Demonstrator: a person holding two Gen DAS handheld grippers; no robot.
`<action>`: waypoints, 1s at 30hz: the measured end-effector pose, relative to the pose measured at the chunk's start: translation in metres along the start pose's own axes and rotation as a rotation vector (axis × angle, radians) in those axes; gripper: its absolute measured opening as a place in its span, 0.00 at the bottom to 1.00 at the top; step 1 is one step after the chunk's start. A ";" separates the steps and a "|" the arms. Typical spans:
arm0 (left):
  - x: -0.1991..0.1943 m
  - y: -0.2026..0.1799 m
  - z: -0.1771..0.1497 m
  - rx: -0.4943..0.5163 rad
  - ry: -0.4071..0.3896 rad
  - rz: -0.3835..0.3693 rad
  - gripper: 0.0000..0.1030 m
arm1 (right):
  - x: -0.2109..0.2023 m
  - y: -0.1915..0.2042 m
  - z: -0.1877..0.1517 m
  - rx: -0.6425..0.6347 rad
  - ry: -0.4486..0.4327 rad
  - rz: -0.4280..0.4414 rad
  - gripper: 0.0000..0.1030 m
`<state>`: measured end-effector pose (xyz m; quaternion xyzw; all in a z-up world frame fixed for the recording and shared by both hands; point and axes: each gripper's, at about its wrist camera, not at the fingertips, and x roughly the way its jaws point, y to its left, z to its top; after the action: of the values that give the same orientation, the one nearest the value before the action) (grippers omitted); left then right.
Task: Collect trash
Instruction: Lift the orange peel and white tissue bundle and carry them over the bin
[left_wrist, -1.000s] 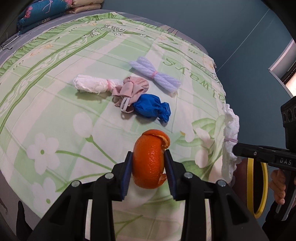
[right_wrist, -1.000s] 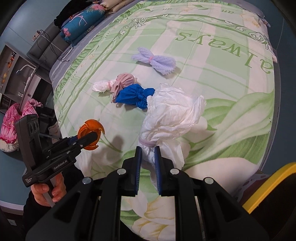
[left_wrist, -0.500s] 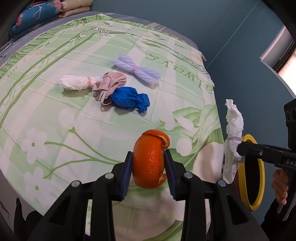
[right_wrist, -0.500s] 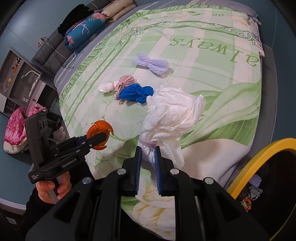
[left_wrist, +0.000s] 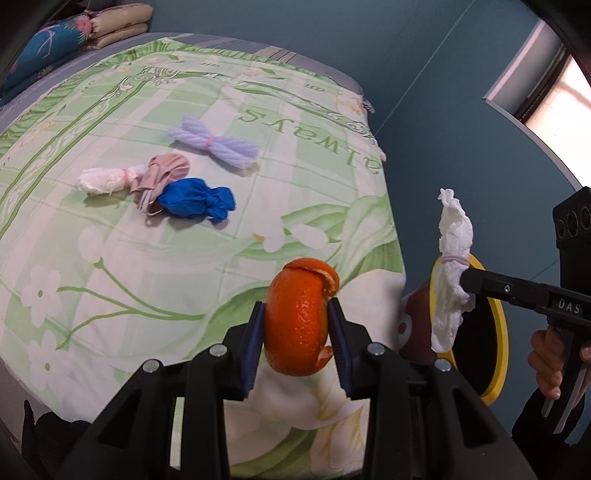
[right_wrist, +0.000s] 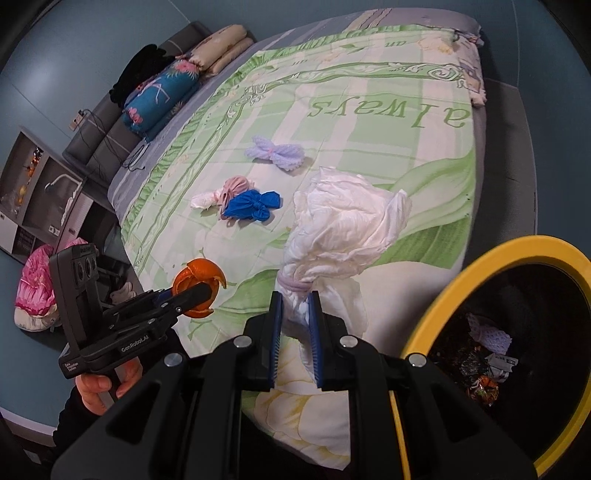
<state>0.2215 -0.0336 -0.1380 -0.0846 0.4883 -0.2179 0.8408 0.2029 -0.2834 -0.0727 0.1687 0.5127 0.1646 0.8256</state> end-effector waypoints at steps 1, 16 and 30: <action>-0.001 -0.005 0.000 0.005 0.000 -0.008 0.31 | -0.004 -0.002 -0.002 0.004 -0.009 -0.002 0.13; -0.002 -0.068 -0.001 0.084 0.009 -0.094 0.31 | -0.052 -0.045 -0.024 0.106 -0.106 -0.032 0.13; 0.011 -0.127 -0.006 0.173 0.045 -0.162 0.31 | -0.096 -0.097 -0.047 0.222 -0.221 -0.073 0.13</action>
<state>0.1852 -0.1517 -0.1045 -0.0460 0.4780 -0.3281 0.8135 0.1302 -0.4068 -0.0597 0.2572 0.4397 0.0572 0.8586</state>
